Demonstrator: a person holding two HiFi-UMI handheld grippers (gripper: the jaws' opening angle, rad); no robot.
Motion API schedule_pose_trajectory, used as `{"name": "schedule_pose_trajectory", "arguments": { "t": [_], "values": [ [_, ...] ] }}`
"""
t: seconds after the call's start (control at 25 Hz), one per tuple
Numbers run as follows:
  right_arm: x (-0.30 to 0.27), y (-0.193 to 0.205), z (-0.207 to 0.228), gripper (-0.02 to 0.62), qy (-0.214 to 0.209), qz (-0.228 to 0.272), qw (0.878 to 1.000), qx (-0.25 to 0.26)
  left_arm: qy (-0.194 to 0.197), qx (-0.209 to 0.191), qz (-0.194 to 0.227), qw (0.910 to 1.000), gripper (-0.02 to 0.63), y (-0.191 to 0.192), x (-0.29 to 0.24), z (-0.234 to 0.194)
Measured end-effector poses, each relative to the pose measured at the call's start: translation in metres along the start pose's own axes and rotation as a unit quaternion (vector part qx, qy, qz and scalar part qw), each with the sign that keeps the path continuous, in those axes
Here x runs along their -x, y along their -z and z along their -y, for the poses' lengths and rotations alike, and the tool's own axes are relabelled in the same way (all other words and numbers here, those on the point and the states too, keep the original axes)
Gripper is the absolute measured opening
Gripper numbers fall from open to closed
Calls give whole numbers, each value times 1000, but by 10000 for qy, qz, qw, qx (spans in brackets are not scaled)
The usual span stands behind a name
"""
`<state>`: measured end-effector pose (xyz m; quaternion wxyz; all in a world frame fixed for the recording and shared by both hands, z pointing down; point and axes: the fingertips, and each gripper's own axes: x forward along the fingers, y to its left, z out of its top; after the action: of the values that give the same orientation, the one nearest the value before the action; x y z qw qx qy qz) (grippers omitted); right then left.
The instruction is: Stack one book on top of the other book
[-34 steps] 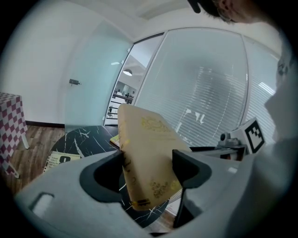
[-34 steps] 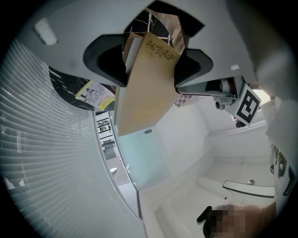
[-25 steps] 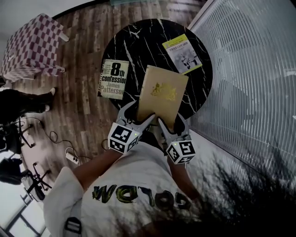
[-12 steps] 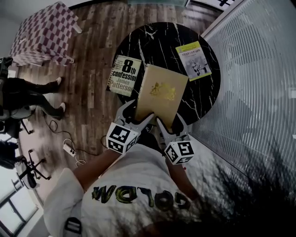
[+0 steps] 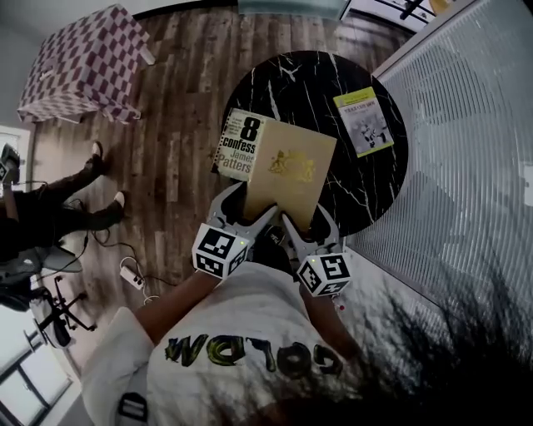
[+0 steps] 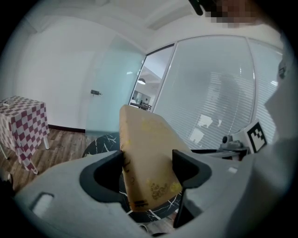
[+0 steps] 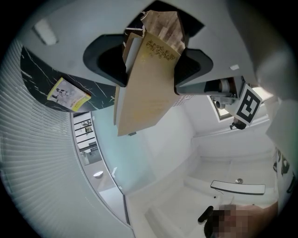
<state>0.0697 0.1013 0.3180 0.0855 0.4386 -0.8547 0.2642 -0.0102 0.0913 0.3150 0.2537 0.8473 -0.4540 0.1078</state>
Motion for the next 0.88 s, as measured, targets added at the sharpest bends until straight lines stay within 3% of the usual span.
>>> {"name": "schedule_pose_trajectory", "arguments": {
  "t": [0.52, 0.88],
  "values": [
    [-79, 2, -78, 326, 538, 126, 9984, -143, 546, -129, -153, 9983, 339, -16, 40, -104],
    [-102, 3, -106, 325, 648, 67, 9978, -121, 653, 0, -194, 9977, 339, -17, 57, -135]
  ]
}}
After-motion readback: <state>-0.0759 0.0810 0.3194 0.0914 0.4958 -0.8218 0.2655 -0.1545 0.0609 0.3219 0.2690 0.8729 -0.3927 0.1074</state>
